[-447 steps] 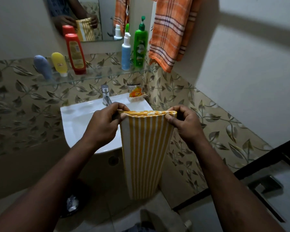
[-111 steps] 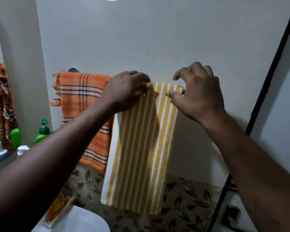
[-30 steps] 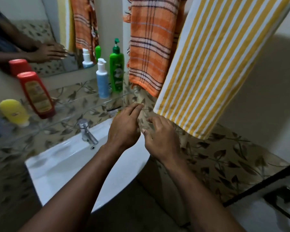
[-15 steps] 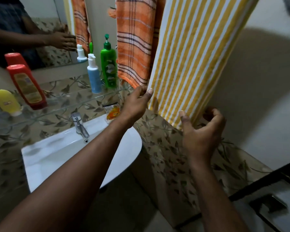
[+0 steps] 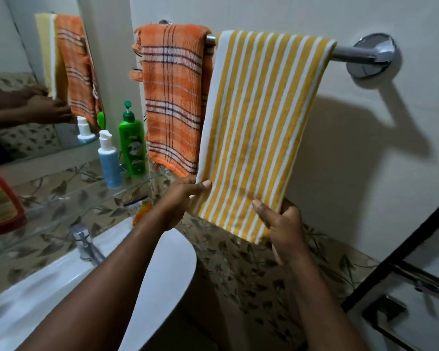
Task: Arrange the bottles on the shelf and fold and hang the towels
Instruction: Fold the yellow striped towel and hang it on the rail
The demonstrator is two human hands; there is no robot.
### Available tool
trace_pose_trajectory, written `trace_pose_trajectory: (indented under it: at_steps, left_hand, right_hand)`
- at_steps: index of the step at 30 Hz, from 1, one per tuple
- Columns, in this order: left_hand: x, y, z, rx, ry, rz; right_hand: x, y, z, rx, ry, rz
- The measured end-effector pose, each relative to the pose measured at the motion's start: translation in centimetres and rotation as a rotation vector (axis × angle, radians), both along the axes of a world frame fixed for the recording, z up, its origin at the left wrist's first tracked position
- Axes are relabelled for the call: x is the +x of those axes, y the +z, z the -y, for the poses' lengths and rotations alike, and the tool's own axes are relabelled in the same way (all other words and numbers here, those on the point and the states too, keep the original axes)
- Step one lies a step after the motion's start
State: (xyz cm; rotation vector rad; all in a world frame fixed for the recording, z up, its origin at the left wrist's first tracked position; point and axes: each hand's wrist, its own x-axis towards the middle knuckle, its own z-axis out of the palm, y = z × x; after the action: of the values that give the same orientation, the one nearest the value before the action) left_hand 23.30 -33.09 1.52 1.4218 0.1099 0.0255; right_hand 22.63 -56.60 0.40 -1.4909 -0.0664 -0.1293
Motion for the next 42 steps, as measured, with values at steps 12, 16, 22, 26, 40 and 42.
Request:
trace_pose_trajectory:
  at_steps: [12, 16, 22, 26, 40, 42]
  left_hand:
    - [1.6, -0.5, -2.6, 0.037, -0.236, 0.115]
    - [1.5, -0.6, -2.6, 0.175, -0.187, 0.178]
    - [1.3, -1.6, -3.1, 0.136, -0.368, 0.162]
    - [1.5, -1.1, -3.2, 0.135, -0.392, 0.161]
    - [0.0, -5.2, -4.6, 0.344, -0.113, 0.261]
    - [-0.7, -6.1, -5.1, 0.431, -0.019, 0.266]
  right_hand:
    - [-1.6, -1.4, -1.8, -0.064, -0.174, -0.036]
    - [-1.9, -2.7, -2.3, -0.085, -0.226, -0.078]
    - [-2.8, -4.7, -3.4, -0.052, -0.295, -0.184]
    - [-3.0, -4.3, -3.9, 0.042, -0.281, -0.16]
    - [-7.2, -9.7, -5.9, -0.087, -0.758, -0.231]
    - [-7.7, -10.8, -8.4, -0.214, -0.587, -0.274]
